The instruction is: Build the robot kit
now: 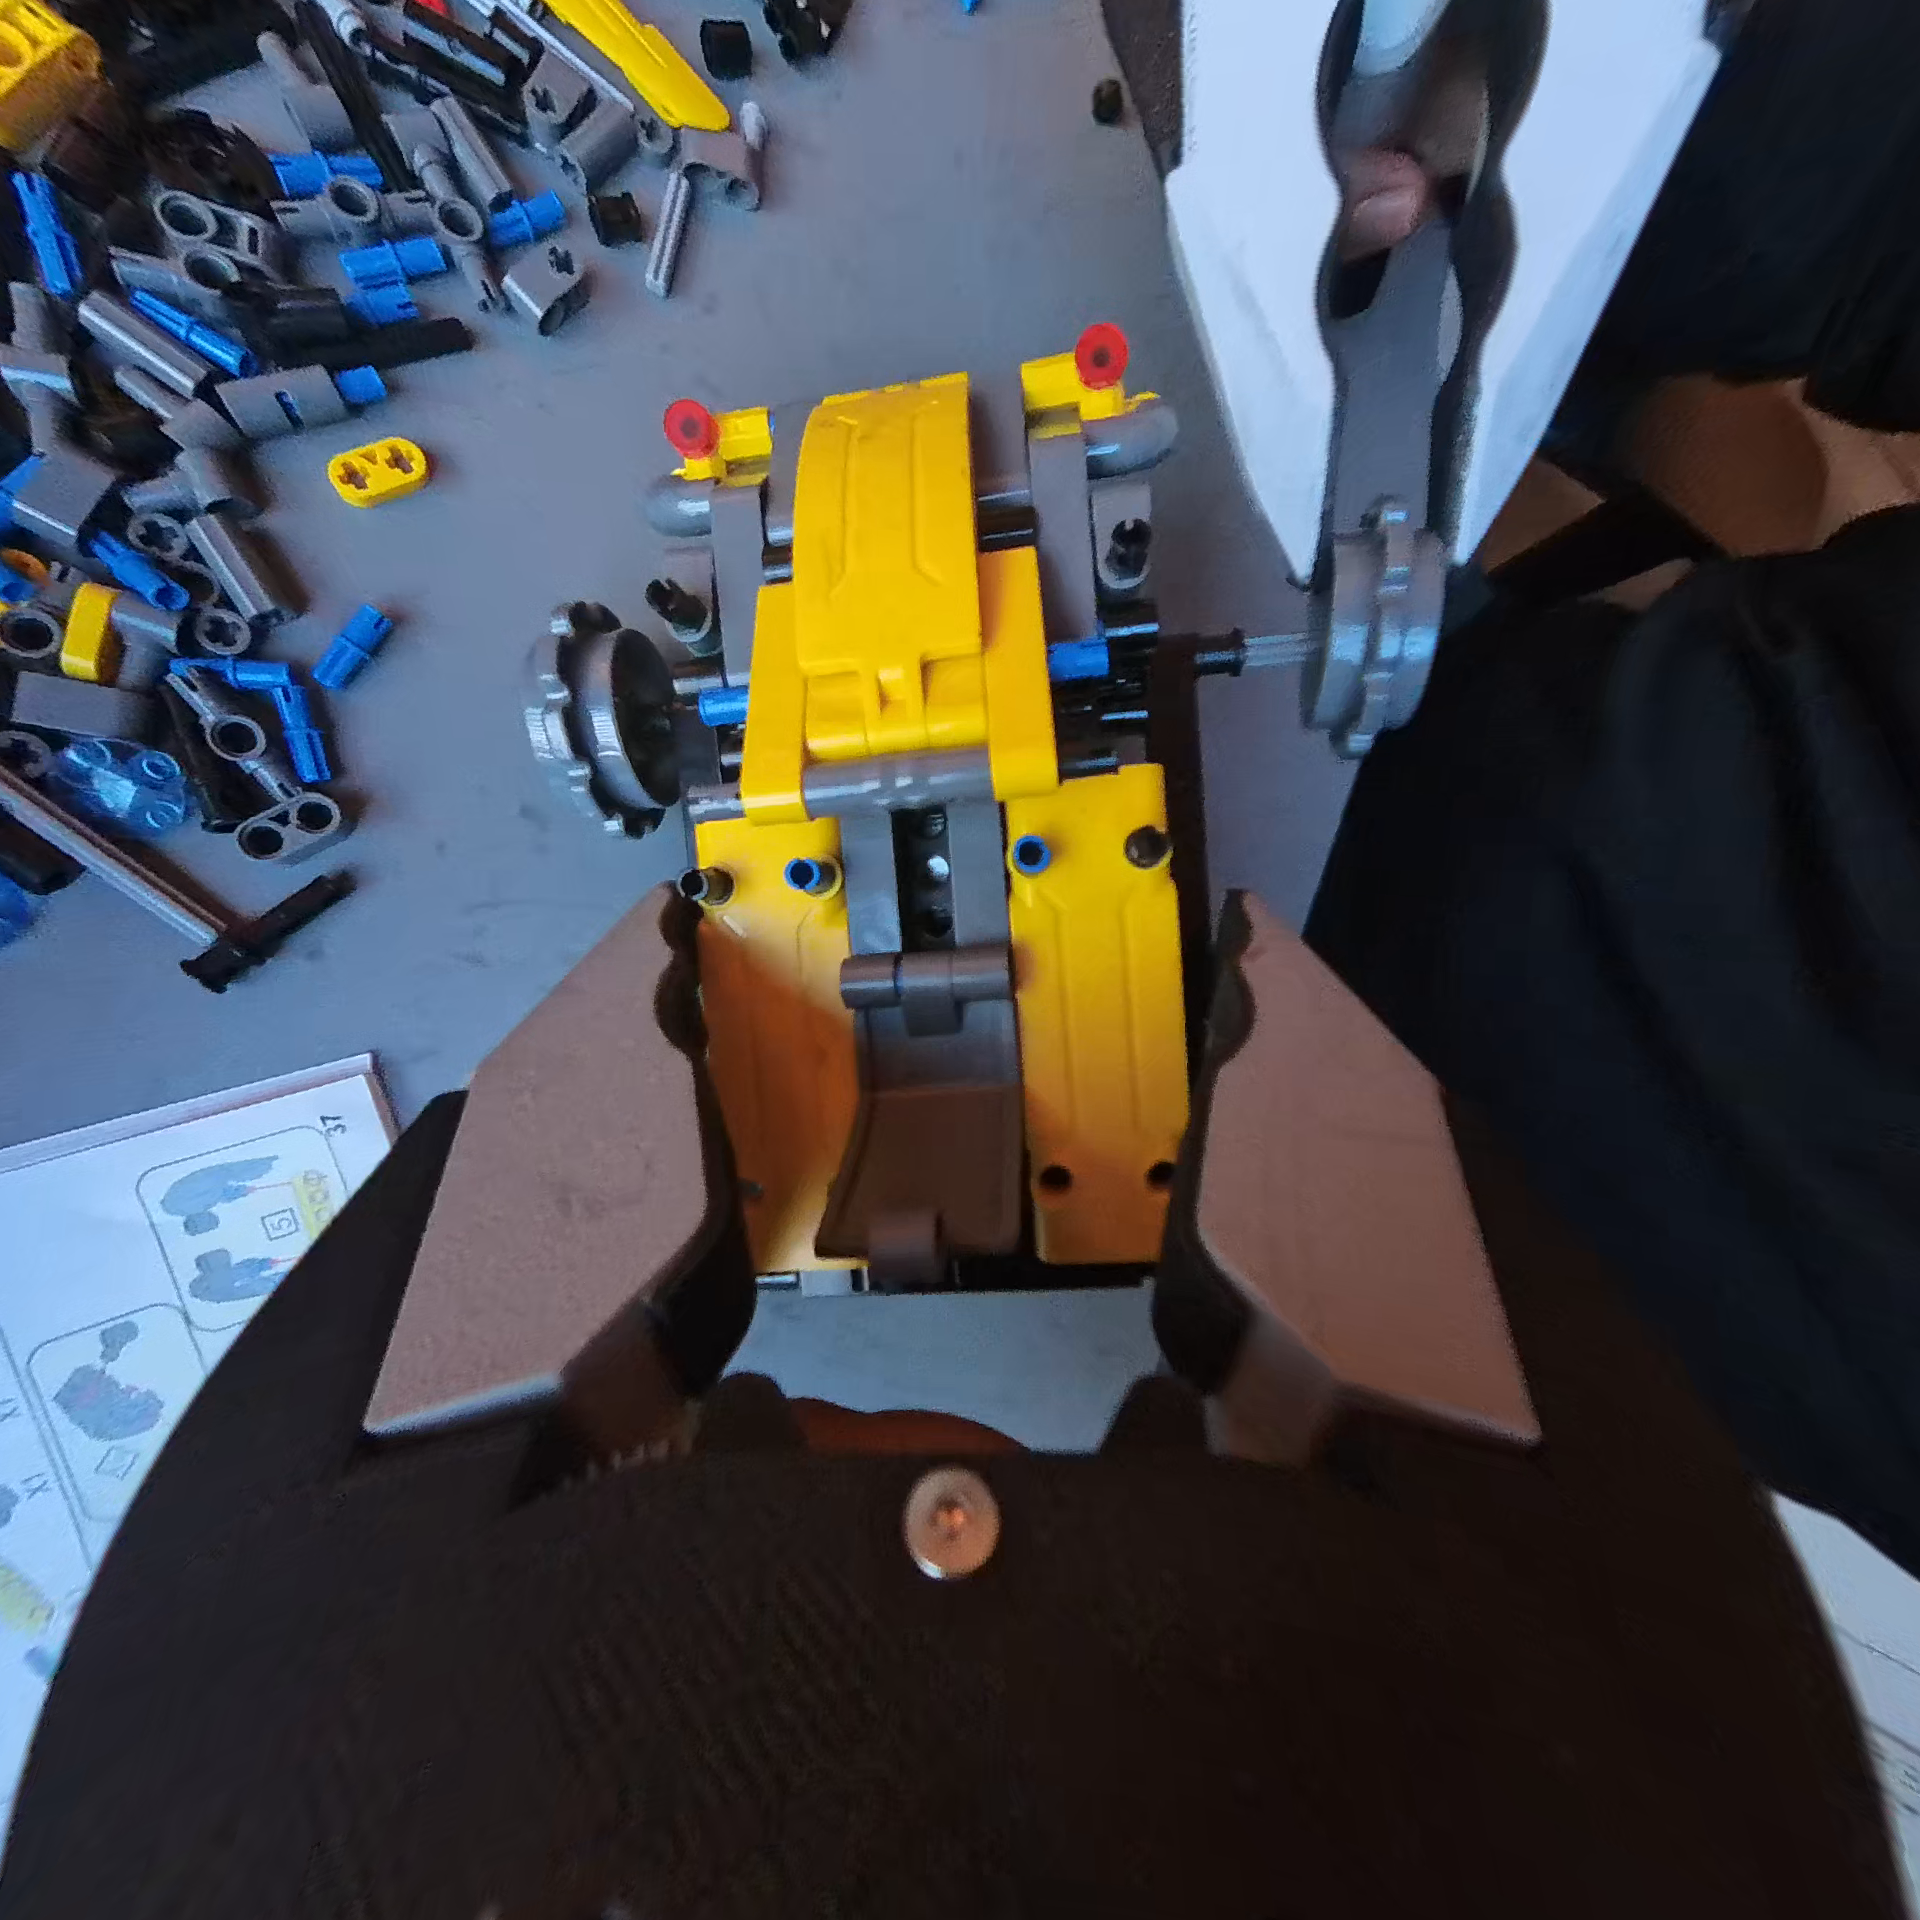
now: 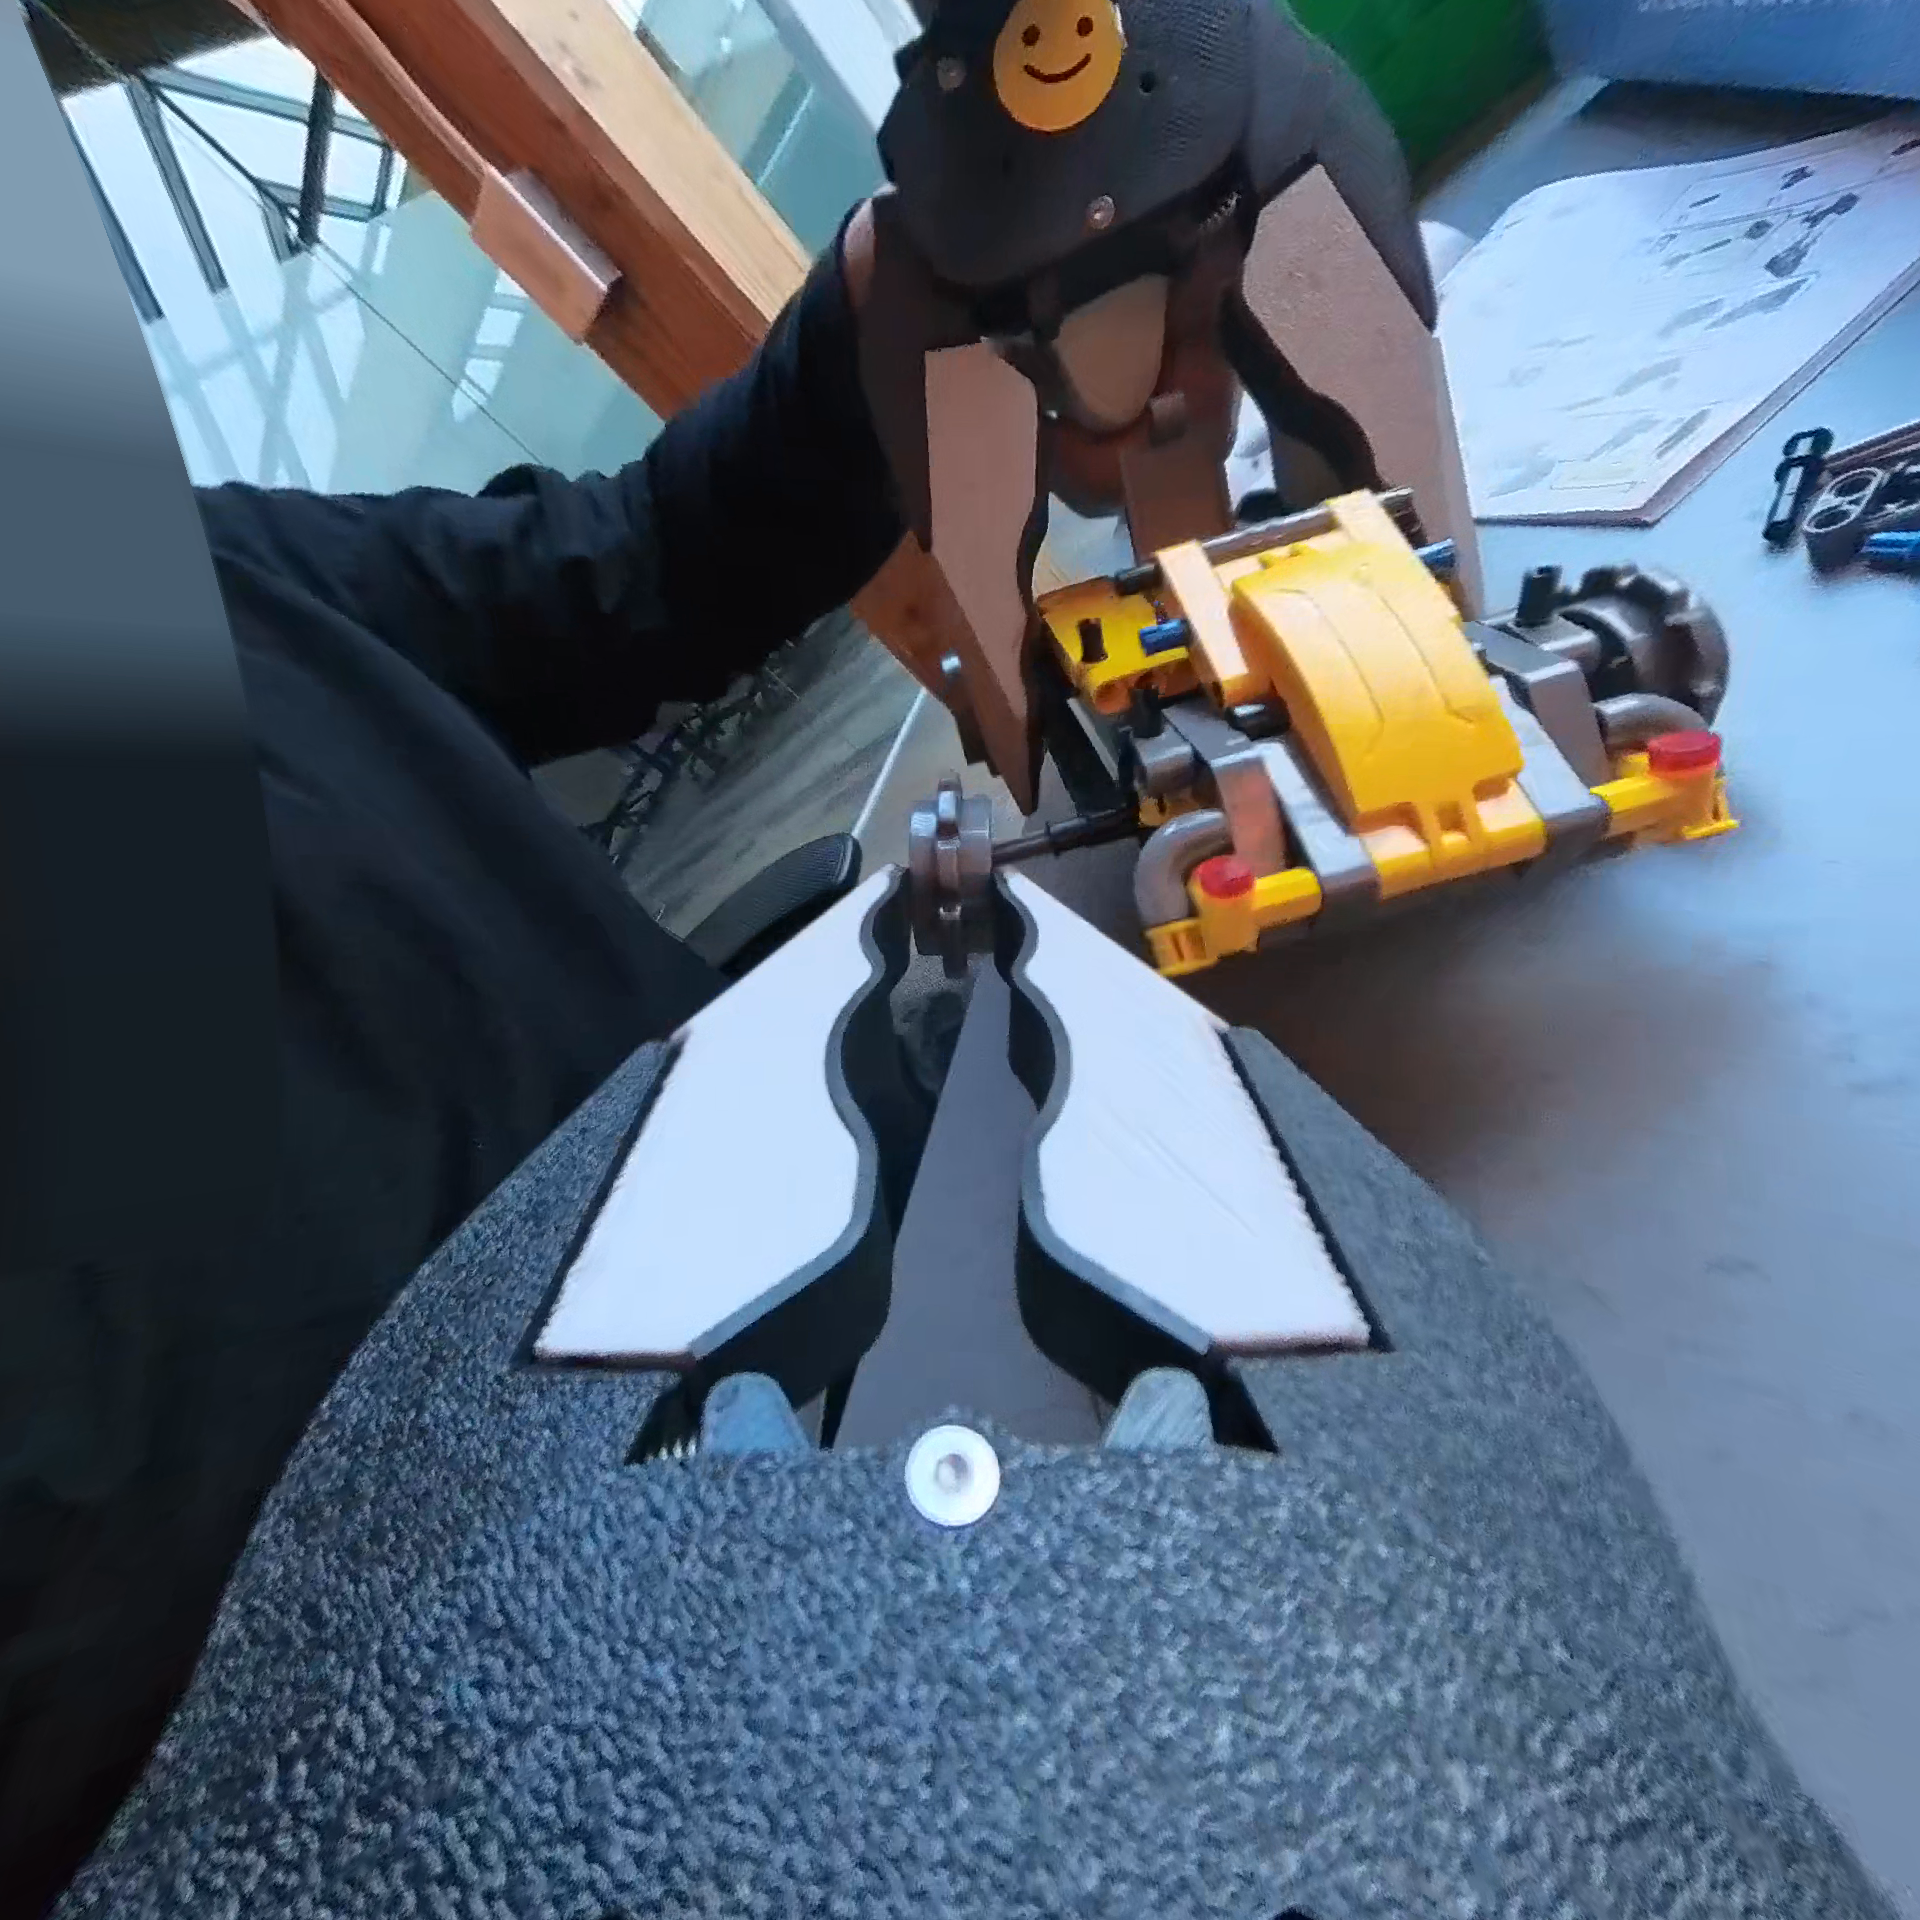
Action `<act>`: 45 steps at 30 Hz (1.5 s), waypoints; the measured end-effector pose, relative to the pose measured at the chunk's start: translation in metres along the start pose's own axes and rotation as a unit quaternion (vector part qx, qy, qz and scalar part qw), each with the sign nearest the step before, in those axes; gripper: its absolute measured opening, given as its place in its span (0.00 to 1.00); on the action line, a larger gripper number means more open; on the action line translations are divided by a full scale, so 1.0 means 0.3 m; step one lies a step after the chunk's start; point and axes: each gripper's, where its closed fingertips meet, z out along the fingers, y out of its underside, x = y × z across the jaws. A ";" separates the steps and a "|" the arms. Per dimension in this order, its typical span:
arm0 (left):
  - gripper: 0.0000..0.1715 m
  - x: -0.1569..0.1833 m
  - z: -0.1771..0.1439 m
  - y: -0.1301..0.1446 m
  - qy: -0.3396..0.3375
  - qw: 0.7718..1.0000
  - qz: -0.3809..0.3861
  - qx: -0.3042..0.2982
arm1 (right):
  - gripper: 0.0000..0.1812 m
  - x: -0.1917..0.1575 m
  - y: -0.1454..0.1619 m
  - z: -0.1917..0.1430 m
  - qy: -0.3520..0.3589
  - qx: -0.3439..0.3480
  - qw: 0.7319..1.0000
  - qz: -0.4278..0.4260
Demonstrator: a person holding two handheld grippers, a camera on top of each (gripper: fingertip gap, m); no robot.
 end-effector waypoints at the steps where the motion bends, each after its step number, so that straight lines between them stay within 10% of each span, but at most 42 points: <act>1: 0.56 0.001 -0.001 -0.002 0.007 1.000 -0.004 -0.001 | 0.08 -0.003 -0.003 -0.004 0.002 0.001 1.000 -0.006; 45: 0.56 0.001 -0.001 -0.018 0.026 0.999 -0.021 0.019 | 0.08 0.000 -0.050 -0.015 0.025 0.024 0.996 -0.079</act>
